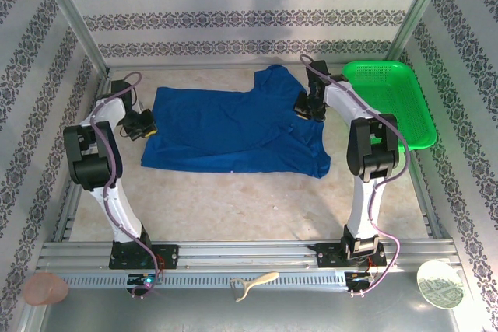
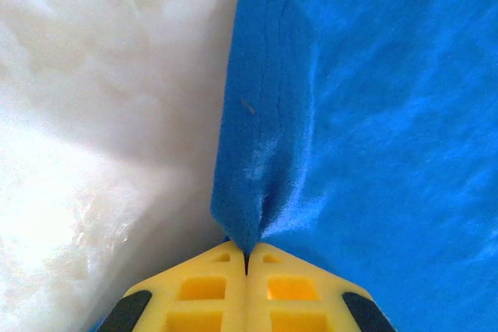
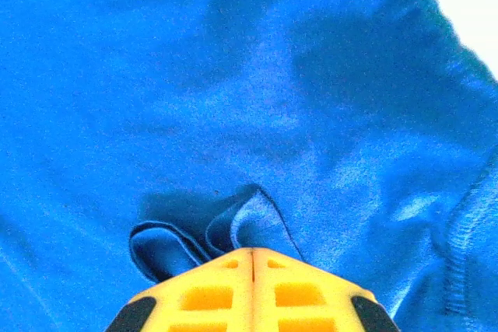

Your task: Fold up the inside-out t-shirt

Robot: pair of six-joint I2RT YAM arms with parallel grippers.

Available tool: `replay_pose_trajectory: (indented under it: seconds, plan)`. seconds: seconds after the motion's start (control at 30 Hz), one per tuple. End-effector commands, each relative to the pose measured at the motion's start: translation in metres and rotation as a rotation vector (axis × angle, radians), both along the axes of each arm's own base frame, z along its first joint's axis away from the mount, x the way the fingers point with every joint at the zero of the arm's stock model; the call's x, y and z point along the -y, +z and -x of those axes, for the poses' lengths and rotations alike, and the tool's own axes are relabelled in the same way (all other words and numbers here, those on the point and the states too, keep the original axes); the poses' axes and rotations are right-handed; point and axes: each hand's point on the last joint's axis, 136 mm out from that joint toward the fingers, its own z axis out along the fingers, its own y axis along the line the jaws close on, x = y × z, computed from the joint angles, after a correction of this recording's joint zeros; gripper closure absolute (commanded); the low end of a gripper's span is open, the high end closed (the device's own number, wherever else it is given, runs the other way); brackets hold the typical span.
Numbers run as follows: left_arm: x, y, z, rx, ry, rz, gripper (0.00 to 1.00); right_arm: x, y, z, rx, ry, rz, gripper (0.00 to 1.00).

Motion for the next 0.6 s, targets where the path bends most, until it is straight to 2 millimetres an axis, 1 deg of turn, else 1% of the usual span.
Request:
replay_pose_trajectory:
  seconds: [0.0, 0.03, 0.07, 0.1, 0.17, 0.2, 0.3, 0.37, 0.47, 0.5, 0.53, 0.57]
  plan:
    - [-0.007, 0.015, -0.011, 0.062, 0.044, 0.007, 1.00, 0.001, 0.007, -0.006, 0.015, -0.010, 0.001, 1.00]
    - [-0.008, 0.016, -0.012, 0.062, 0.044, 0.009, 1.00, -0.002, 0.002, -0.004, -0.001, 0.000, -0.005, 0.86]
    - [-0.008, 0.015, -0.012, 0.058, 0.044, 0.010, 1.00, -0.005, -0.002, -0.001, -0.016, 0.007, -0.010, 0.67]
    - [-0.008, 0.014, -0.012, 0.056, 0.045, 0.010, 1.00, -0.009, -0.007, 0.001, -0.028, 0.016, -0.011, 0.56]
    - [-0.008, 0.013, -0.011, 0.052, 0.046, 0.006, 1.00, -0.018, -0.017, 0.007, -0.056, 0.039, -0.007, 0.47]
    - [-0.008, 0.012, -0.010, 0.052, 0.046, 0.007, 1.00, -0.022, -0.021, 0.009, -0.067, 0.048, -0.006, 0.46]
    - [-0.008, 0.010, -0.010, 0.047, 0.047, 0.011, 1.00, -0.034, -0.035, 0.015, -0.096, 0.072, 0.004, 0.46]
    - [-0.008, 0.009, -0.009, 0.045, 0.049, 0.012, 1.00, -0.041, -0.043, 0.017, -0.114, 0.081, 0.004, 0.48]
    - [-0.007, 0.010, -0.010, 0.048, 0.050, 0.014, 1.00, -0.045, -0.053, 0.018, -0.141, 0.079, 0.002, 0.51]
    - [-0.007, 0.010, -0.010, 0.048, 0.050, 0.014, 1.00, -0.046, -0.056, 0.018, -0.147, 0.076, -0.002, 0.55]
    - [-0.007, 0.010, -0.009, 0.048, 0.052, 0.014, 1.00, -0.046, -0.057, 0.017, -0.149, 0.072, -0.003, 0.63]
    - [-0.007, 0.010, -0.009, 0.047, 0.051, 0.016, 1.00, -0.045, -0.056, 0.017, -0.146, 0.071, 0.001, 0.76]
